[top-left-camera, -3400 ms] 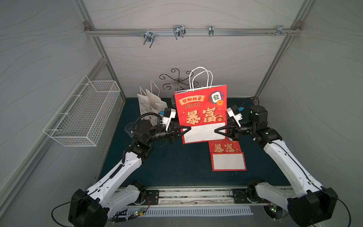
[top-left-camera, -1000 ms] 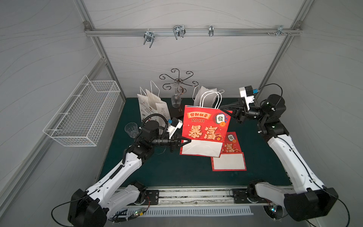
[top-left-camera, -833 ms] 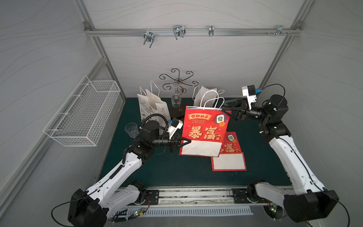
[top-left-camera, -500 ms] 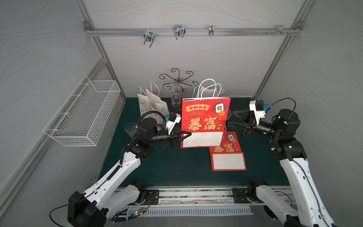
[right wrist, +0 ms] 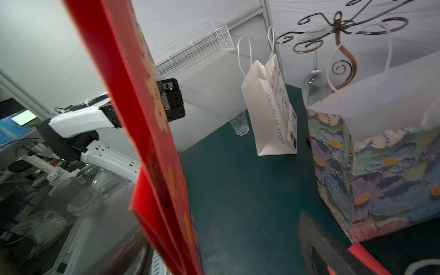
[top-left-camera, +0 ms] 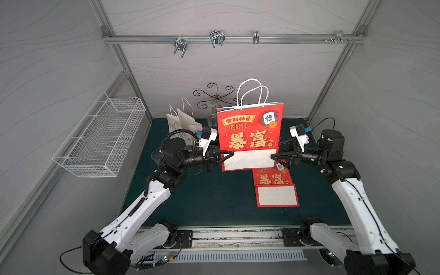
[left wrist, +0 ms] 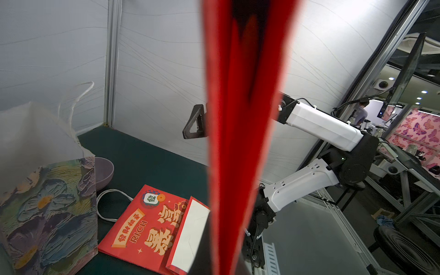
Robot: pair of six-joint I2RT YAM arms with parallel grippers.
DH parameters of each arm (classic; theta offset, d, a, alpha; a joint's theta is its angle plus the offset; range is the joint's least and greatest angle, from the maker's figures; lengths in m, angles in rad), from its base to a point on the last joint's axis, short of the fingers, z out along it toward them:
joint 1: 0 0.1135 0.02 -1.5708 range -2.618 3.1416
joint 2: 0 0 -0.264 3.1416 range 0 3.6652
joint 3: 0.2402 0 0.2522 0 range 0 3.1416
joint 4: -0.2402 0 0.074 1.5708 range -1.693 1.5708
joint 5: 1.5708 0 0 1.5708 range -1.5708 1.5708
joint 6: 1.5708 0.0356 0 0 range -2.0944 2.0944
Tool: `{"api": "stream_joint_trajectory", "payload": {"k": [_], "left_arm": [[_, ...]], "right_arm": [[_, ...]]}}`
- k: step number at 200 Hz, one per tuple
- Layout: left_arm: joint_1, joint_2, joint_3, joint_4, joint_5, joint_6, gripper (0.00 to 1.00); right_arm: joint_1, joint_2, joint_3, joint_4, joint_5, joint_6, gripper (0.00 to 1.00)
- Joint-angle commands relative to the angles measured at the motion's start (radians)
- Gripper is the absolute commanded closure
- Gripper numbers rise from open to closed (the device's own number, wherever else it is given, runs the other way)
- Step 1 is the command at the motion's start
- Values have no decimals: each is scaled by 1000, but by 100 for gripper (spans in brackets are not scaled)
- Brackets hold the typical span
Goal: Put away the paper bag
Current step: Press the paper bag at the center of the board.
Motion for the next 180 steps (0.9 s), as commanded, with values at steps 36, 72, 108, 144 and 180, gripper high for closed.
{"api": "stream_joint_trajectory", "payload": {"k": [36,72,108,144,180], "left_arm": [[-12,25,40,119,20,-64,100],[-12,10,29,101,-21,-55,100],[-12,-7,32,97,-101,-38,63],[-12,-10,51,113,-125,-27,85],[-12,13,59,181,-101,-65,100]], "right_arm": [[78,77,54,240,-167,110,58],[79,101,67,252,-212,118,100],[65,97,80,137,-224,46,100],[58,81,62,70,-235,7,100],[57,80,55,52,-237,-6,100]]}}
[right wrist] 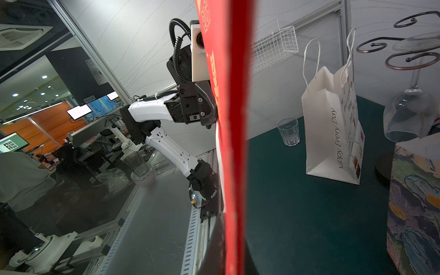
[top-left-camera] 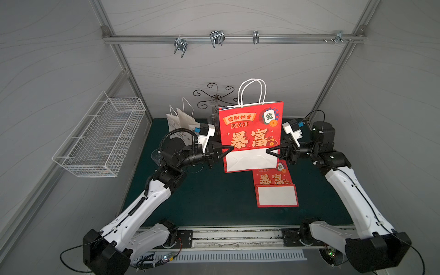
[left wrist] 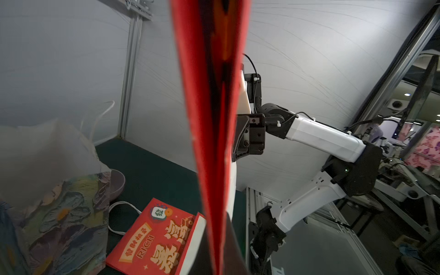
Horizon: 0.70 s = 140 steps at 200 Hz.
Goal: Put away the paper bag
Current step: Press the paper bag at the center of the board.
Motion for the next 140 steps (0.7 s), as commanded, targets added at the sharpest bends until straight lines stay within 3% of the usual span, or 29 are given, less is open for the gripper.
{"api": "stream_joint_trajectory", "payload": {"k": [1,23,38,55,72,89,123,135,140], "left_arm": [[-5,11,51,114,7,-20,100],[-5,14,66,117,0,-26,100],[-5,13,79,112,-25,-27,71],[-5,14,97,118,-41,-22,65],[-5,19,120,121,-53,-15,75],[-5,24,143,121,-53,-5,100],[-5,30,168,127,-56,-4,100],[-4,34,179,130,-78,-15,69],[-5,36,183,136,-88,-23,62]], "right_arm": [[-4,-19,7,-52,-25,-34,100],[-8,-20,8,-97,-15,-77,100],[-11,-22,8,-128,-13,-103,100],[-13,-23,6,-151,-12,-122,100],[-13,-23,4,-176,-10,-140,100],[-13,-27,-1,-197,-7,-157,100],[-13,-33,-2,-223,-5,-161,100],[-13,-35,0,-230,1,-188,100],[-13,-37,0,-232,1,-193,100]]}}
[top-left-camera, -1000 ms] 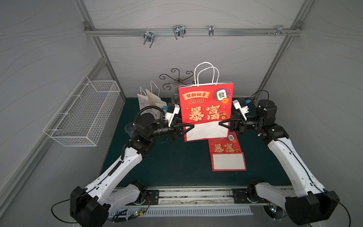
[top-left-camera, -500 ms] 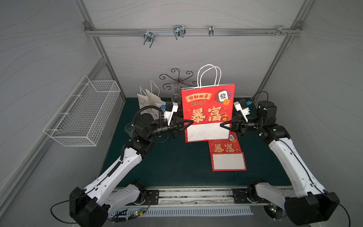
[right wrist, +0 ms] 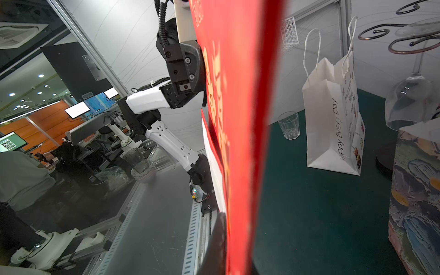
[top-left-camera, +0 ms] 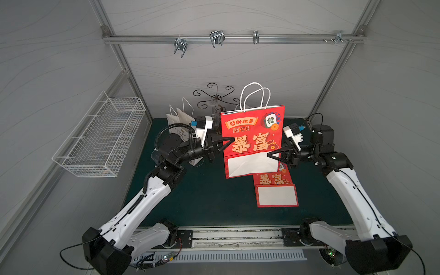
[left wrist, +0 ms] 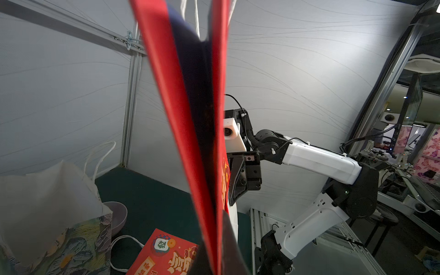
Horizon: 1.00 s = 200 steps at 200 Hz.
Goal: Put away the paper bag
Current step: Press the paper bag at the center of the board.
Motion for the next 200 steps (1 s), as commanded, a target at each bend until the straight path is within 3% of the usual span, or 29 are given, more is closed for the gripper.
{"api": "stream_joint_trajectory", "payload": {"k": [1,11,26,53,100,115,127,134,146,179,195,200], "left_arm": [[1,3,81,87,-47,-12,61],[1,6,87,113,-63,-23,54],[1,10,105,131,-103,-33,59],[1,16,118,185,-122,-47,100],[1,51,130,300,-134,-132,100],[1,63,143,314,-144,-147,66],[1,63,140,330,-154,-148,61],[1,60,138,331,-158,-145,66],[1,56,139,333,-155,-138,99],[2,48,133,296,-114,-127,100],[1,19,102,222,-127,-130,39],[1,7,86,204,-142,-137,7]], "right_arm": [[-3,-19,1,-64,1,-57,100],[-3,-19,1,-69,6,-59,100],[-3,-19,4,-83,11,-68,100],[-3,-20,5,-92,10,-71,100],[-3,-16,16,-91,10,-75,100],[-3,-12,27,-90,7,-75,100],[-3,-10,32,-89,5,-75,100],[-3,-12,33,-88,6,-73,100],[-3,-13,33,-90,5,-73,100],[-6,-20,39,-78,5,-53,100],[-12,-24,50,-65,5,-39,100],[-14,-26,54,-59,7,-38,100]]}}
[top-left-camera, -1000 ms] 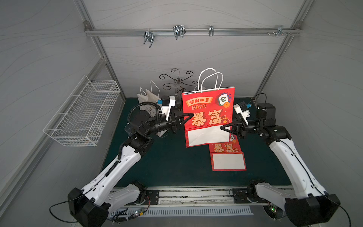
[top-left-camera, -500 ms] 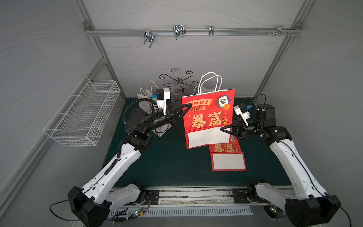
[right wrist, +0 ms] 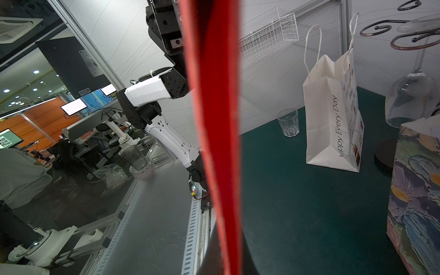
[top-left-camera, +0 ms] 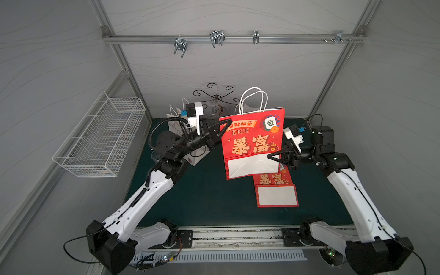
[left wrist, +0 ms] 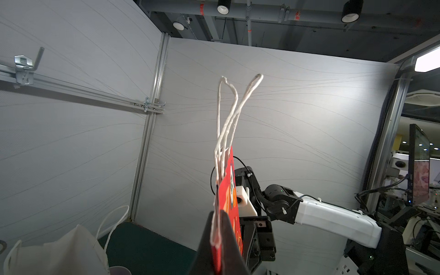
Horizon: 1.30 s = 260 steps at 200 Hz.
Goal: Put away the paper bag
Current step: Press the paper bag at the center of the board.
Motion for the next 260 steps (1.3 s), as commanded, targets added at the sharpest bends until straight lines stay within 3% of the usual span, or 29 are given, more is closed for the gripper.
{"api": "stream_joint_trajectory", "payload": {"k": [1,7,45,92,104,133,148,167,184,203,226,240,260], "left_arm": [[2,-56,-6,-24,-11,-18,4],[2,-68,-21,-47,-10,-20,0],[2,-115,-107,-238,142,41,0],[2,-118,-165,-305,242,84,1],[3,-109,-170,-257,258,72,17],[2,-91,-164,-212,264,35,75],[2,-92,-164,-211,253,28,100],[2,-95,-161,-215,239,29,100],[-5,-94,-162,-266,195,37,100],[-42,-95,-154,-392,97,65,100],[-116,-90,-159,-499,1,86,100],[-172,-85,-183,-500,-38,81,100],[-254,-59,-226,-453,-96,51,100]], "right_arm": [[-12,-20,41,10,-2,15,100],[-13,-22,45,19,2,43,100],[-14,-11,91,70,11,82,100],[-8,9,125,96,10,104,100],[-8,9,120,94,17,103,100],[4,9,102,92,35,108,100],[6,3,91,90,42,113,100],[6,-12,80,76,53,113,100],[2,-34,75,35,122,102,54],[-12,-82,69,-40,306,81,29],[-57,-174,21,-62,593,112,23],[-65,-235,14,-97,806,122,21],[-66,-315,16,-151,1004,86,18]]}}
